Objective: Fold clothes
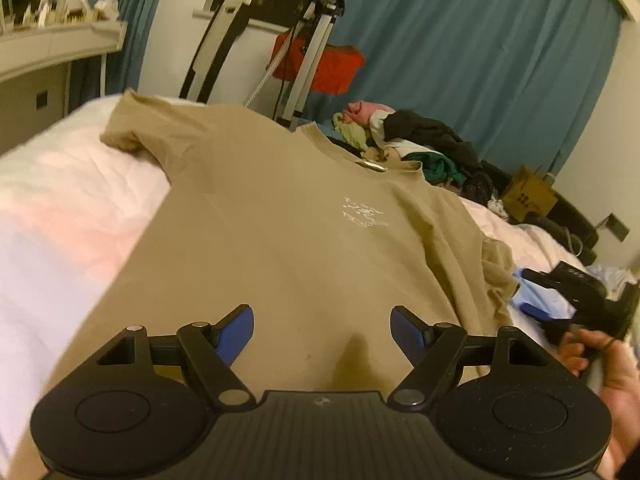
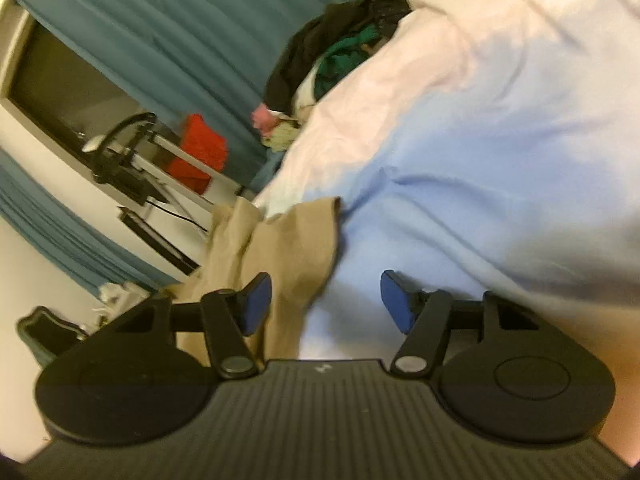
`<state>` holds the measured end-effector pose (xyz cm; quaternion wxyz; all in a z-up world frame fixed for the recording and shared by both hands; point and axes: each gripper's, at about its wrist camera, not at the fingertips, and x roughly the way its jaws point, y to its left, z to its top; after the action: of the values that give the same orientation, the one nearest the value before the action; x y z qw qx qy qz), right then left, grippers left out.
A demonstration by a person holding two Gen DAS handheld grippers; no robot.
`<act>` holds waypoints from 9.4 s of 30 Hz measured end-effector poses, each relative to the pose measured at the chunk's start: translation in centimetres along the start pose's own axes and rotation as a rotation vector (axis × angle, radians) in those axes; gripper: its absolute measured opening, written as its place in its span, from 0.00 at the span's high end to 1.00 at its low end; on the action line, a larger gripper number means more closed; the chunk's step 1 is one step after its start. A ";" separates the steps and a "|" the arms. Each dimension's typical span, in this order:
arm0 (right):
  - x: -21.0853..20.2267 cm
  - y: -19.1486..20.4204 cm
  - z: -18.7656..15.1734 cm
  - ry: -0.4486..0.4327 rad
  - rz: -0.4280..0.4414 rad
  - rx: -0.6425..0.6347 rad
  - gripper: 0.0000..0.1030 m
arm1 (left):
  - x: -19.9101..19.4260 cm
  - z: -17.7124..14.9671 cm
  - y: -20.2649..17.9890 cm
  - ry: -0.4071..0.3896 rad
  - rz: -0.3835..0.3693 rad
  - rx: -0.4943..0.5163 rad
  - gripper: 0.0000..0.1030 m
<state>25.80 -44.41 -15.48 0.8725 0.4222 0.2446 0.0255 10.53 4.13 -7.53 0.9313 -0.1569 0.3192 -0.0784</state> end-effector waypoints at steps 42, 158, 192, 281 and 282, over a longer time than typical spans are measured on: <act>-20.5 14.9 -5.1 -0.130 -0.040 -0.376 0.12 | -2.1 -2.2 -4.9 0.060 -0.231 0.197 0.28; 0.9 11.7 7.3 -0.409 -0.252 -0.333 0.95 | -1.3 5.9 1.2 -0.092 0.145 0.048 0.06; 3.6 30.5 -9.0 -0.041 -0.045 -0.759 0.08 | 1.0 5.6 7.0 -0.039 0.170 0.000 0.04; -30.5 12.8 -9.3 -0.258 0.038 -0.373 0.08 | -16.9 -5.1 -3.9 0.235 -0.527 -0.116 0.95; -30.4 13.1 -9.3 -0.253 0.033 -0.381 0.08 | -17.0 -5.4 -2.7 0.253 -0.514 -0.161 0.96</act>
<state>-3.00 -36.87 1.80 0.9596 0.2537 0.1171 0.0324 -6.27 4.50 -0.98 0.8181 -0.2951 0.3879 -0.3051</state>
